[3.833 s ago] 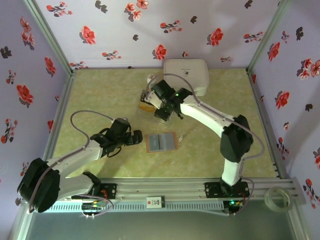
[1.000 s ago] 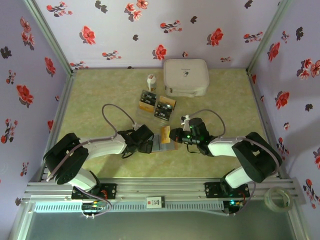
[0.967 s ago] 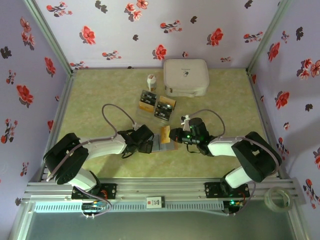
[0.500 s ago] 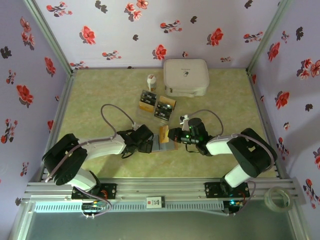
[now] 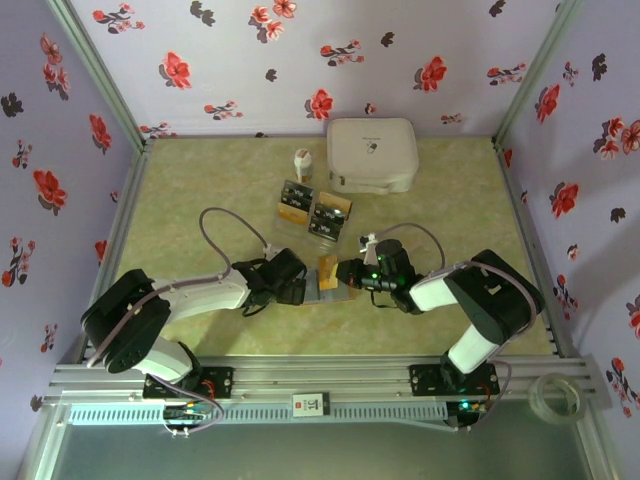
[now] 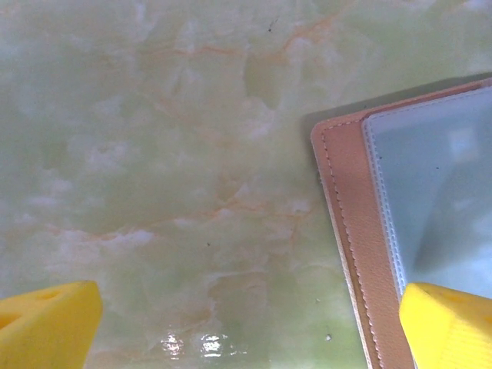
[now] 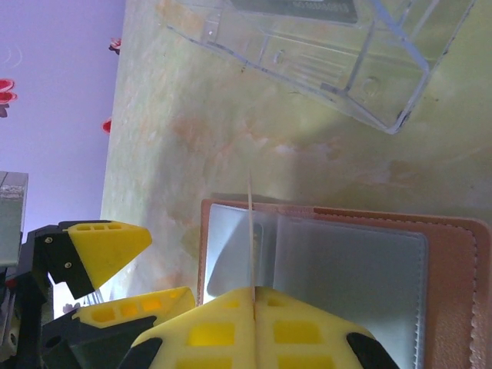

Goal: Put the credit cards into the card holder

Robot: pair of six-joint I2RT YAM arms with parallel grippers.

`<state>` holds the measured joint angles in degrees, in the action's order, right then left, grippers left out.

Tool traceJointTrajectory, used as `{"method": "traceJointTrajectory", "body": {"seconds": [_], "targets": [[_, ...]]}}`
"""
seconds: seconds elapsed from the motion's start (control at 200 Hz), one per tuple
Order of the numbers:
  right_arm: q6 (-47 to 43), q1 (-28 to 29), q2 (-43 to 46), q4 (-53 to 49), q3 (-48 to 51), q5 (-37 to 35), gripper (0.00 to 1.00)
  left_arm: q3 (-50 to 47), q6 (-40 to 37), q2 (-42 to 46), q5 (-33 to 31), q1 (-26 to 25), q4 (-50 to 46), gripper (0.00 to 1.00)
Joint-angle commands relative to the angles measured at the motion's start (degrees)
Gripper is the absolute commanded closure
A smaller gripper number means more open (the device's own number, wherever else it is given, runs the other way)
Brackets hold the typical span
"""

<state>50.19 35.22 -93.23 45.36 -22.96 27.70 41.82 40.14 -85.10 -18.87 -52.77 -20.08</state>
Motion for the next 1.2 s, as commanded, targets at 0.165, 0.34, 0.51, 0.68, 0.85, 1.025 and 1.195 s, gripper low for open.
{"method": "traceJointTrajectory", "body": {"seconds": [0.165,0.34,0.51,0.68,0.85,1.025,1.195], "targets": [[1.0,-0.3,-0.6,3.1,1.1,1.0,1.00,1.5,-0.7,0.4,-2.6,1.2,-0.5,0.00],[1.1,-0.3,-0.4,3.3,1.1,1.0,1.00,2.1,-1.4,-0.3,-2.6,2.0,0.2,0.00],[1.0,-0.3,-0.4,3.3,1.2,0.9,1.00,2.5,-1.9,0.2,-2.3,2.0,1.3,0.00],[1.1,-0.3,-0.5,3.4,1.2,0.9,1.00,3.0,-2.5,-0.5,-1.6,2.1,2.2,0.00],[1.1,-0.3,-0.4,3.4,1.2,0.9,1.00,3.0,-2.6,-2.0,-1.2,2.1,3.1,0.00],[1.2,-0.3,-0.2,3.4,1.3,0.9,1.00,2.5,-2.3,-2.5,-0.8,2.1,3.4,0.00],[1.3,-0.3,0.2,3.5,1.2,0.9,1.00,1.1,-1.7,-2.0,-0.7,2.1,3.4,0.00]]}}
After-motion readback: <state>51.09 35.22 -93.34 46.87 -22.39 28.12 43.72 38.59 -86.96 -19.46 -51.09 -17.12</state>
